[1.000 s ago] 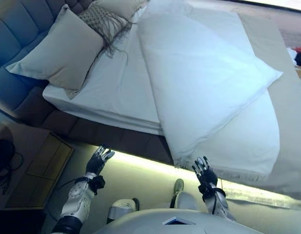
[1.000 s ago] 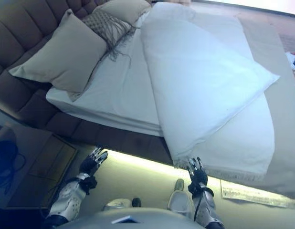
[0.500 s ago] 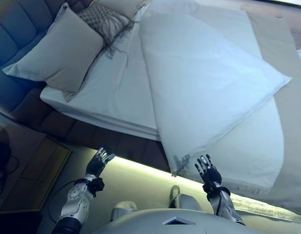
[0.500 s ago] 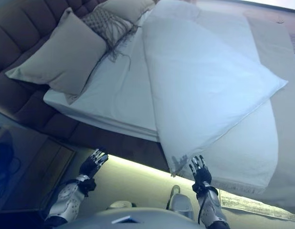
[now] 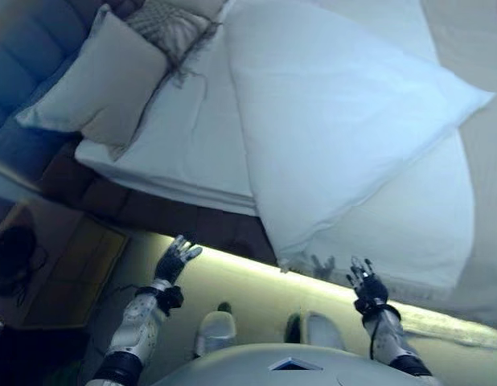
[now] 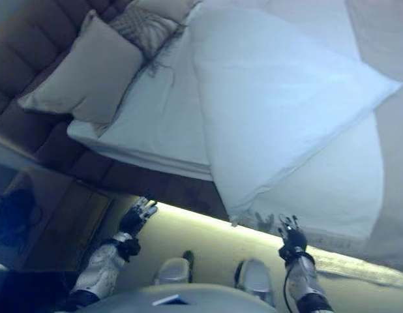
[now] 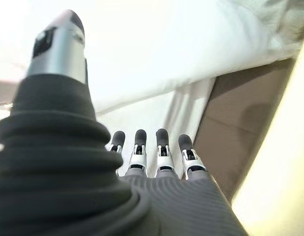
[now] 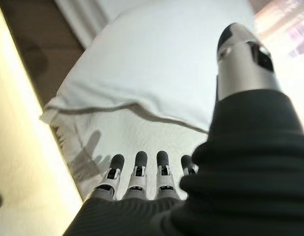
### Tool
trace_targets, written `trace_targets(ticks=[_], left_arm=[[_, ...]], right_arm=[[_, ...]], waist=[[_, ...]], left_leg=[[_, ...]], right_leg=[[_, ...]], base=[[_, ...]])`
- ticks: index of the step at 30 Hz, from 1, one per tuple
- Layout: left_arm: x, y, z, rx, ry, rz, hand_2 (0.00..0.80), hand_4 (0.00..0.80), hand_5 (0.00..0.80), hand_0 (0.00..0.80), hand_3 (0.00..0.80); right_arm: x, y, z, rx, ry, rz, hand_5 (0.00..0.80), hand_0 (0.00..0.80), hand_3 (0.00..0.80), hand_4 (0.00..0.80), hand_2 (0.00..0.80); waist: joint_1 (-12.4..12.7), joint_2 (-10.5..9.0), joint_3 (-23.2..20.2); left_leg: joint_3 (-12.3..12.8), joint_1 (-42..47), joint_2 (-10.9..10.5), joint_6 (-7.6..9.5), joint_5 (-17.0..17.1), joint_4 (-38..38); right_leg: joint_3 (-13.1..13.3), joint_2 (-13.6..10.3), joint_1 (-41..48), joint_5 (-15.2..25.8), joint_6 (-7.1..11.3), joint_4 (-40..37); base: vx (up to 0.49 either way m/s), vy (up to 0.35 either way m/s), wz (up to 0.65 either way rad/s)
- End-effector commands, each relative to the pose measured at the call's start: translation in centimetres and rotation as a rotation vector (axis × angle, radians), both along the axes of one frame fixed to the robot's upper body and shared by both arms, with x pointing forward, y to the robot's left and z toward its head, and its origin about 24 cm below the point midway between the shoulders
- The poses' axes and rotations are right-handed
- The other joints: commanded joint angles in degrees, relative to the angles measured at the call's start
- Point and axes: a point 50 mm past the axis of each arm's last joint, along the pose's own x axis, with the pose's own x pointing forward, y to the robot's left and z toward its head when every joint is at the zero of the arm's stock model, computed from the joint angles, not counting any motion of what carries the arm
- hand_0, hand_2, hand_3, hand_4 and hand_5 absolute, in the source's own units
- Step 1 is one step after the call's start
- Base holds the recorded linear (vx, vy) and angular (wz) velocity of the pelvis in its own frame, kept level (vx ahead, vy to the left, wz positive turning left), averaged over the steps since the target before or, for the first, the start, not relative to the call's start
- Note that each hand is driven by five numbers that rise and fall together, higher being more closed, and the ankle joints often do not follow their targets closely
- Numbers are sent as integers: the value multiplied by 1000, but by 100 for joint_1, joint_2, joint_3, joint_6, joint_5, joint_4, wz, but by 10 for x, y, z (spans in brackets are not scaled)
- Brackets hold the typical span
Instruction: Make the bed neatly
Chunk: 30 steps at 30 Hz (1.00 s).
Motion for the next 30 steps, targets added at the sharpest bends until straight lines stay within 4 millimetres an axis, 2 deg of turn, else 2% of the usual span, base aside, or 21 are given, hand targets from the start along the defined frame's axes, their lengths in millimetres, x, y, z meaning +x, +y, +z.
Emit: trace_targets(ticks=[1,3,5,7,9,12,15,18,23,25,30], left_arm=[[23,10,22,32,-136,-55,0,0,0,0,0],[26,14,26,50,-144,-82,0,0,0,0,0],[30,16,34,66,-166,-105,0,0,0,0,0],[32,17,38,75,-179,-88,0,0,0,0,0],[39,20,44,78,-210,-66,0,0,0,0,0],[50,28,49,85,-248,-23,0,0,0,0,0],[64,28,58,84,-300,-25,0,0,0,0,0],[69,24,63,81,-324,-46,0,0,0,0,0],[70,30,70,68,-358,-25,0,0,0,0,0],[73,31,75,58,-381,-16,0,0,0,0,0],[70,35,77,58,-388,-11,0,0,0,0,0]], right_arm=[[5,-16,7,-31,-74,-67,0,0,0,0,0],[-7,-24,1,-14,-55,-122,0,0,0,0,0],[-14,-30,-2,-14,-45,-150,0,0,0,0,0],[-6,-31,0,-17,-51,-172,0,0,0,0,0],[11,-36,7,-20,-91,-208,0,0,0,0,0],[35,-53,20,-26,-148,-262,0,0,0,0,0],[54,-62,37,-71,-213,-274,0,0,0,0,0],[58,-76,48,-122,-248,-308,0,0,0,0,0],[65,-106,70,-170,-276,-369,0,0,0,0,0],[68,-120,82,-194,-299,-388,0,0,0,0,0],[79,-129,99,-225,-327,-369,0,0,0,0,0]], waist=[[0,-12,25],[24,0,-6],[123,42,-17],[214,76,40],[251,82,223],[360,63,599],[389,47,942],[438,90,1128],[511,169,1387],[557,214,1546],[621,255,1734]], left_leg=[[124,-661,-235,218,797,-1],[201,-689,-392,356,448,93],[153,-659,-551,520,325,81],[96,-572,-680,585,249,9],[136,-807,-764,606,149,182],[203,-1307,-730,602,142,364],[212,-1763,-614,468,316,369],[164,-1961,-526,350,411,310],[146,-2335,-425,246,441,477],[127,-2563,-418,243,379,742],[159,-2946,-427,325,100,1424]], right_leg=[[-226,-437,945,1004,551,-1492],[-239,-634,938,907,617,-1217],[-324,-861,765,832,681,-821],[-382,-1077,374,1032,728,-726],[-175,-1096,-67,1309,805,-851],[-164,-1080,-516,1526,916,-959],[-220,-959,-687,1646,977,-1240],[-365,-961,-693,1632,1015,-1363],[-516,-1079,-905,1577,1030,-1243],[-520,-1156,-1094,1495,999,-986],[-461,-1303,-1522,1160,877,-119]], base=[[176,209,1],[153,195,-1],[111,173,-20],[10,89,-32],[-141,-39,-55],[-287,-131,-47],[-225,-194,-7],[-43,-101,17],[-22,-16,11],[-54,1,3],[-15,1,9]])
